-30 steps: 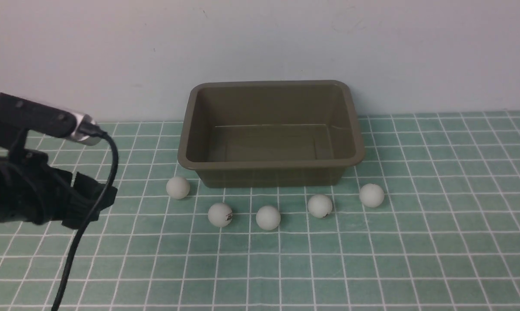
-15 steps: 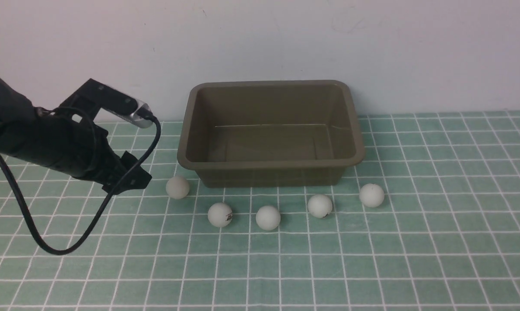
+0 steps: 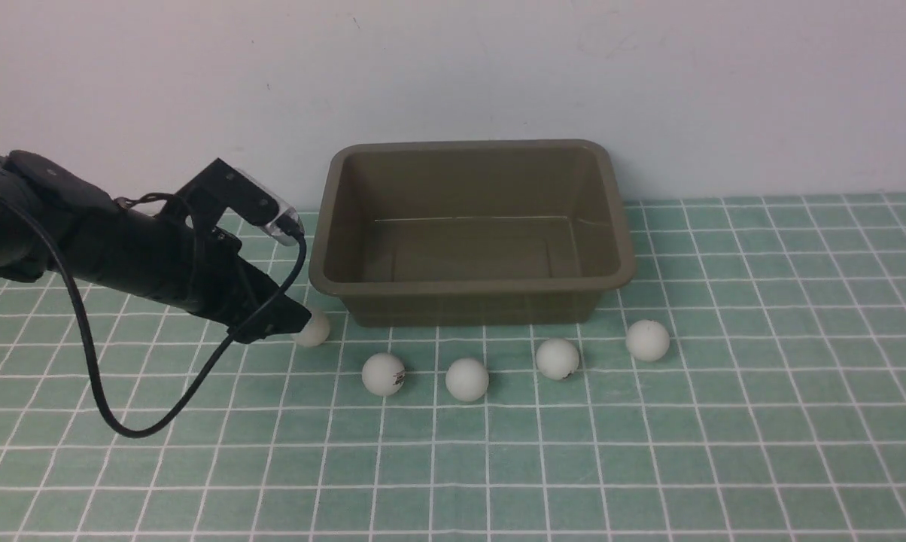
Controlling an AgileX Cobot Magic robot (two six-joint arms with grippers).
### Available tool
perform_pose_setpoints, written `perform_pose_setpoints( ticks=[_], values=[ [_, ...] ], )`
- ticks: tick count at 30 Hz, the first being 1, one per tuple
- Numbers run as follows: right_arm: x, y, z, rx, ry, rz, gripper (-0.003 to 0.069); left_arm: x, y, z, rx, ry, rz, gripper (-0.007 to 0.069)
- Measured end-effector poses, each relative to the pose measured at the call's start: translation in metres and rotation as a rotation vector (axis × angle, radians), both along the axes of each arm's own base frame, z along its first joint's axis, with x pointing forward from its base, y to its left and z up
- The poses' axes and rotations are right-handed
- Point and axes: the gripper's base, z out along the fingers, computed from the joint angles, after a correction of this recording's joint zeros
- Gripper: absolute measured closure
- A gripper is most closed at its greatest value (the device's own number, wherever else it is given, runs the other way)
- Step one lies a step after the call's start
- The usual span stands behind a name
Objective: Put the table tennis balls in the box on the green coffee tablecloth.
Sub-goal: 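Reach for and grasp a ping pong ball on the table beside the basket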
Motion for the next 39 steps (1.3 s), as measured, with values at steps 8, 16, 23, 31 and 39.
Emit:
perform_pose_setpoints(
  ticks=[8, 16, 23, 31, 39],
  values=[
    [0.000, 0.000, 0.000, 0.000, 0.000, 0.000, 0.0197, 0.008, -0.001, -0.012, -0.005, -0.070, -0.025, 0.0101],
    [0.000, 0.000, 0.000, 0.000, 0.000, 0.000, 0.0197, 0.011, -0.001, -0.023, 0.002, -0.095, -0.038, 0.0106],
    [0.000, 0.000, 0.000, 0.000, 0.000, 0.000, 0.0197, 0.015, 0.001, -0.027, -0.001, -0.114, 0.015, 0.0274],
    [0.001, 0.000, 0.001, 0.003, -0.016, -0.003, 0.0197, 0.013, 0.006, -0.014, -0.001, -0.097, 0.045, 0.0272],
    [0.001, 0.000, 0.002, 0.004, -0.023, -0.005, 0.0197, 0.002, 0.012, 0.059, -0.019, -0.227, 0.107, 0.0272]
  ],
)
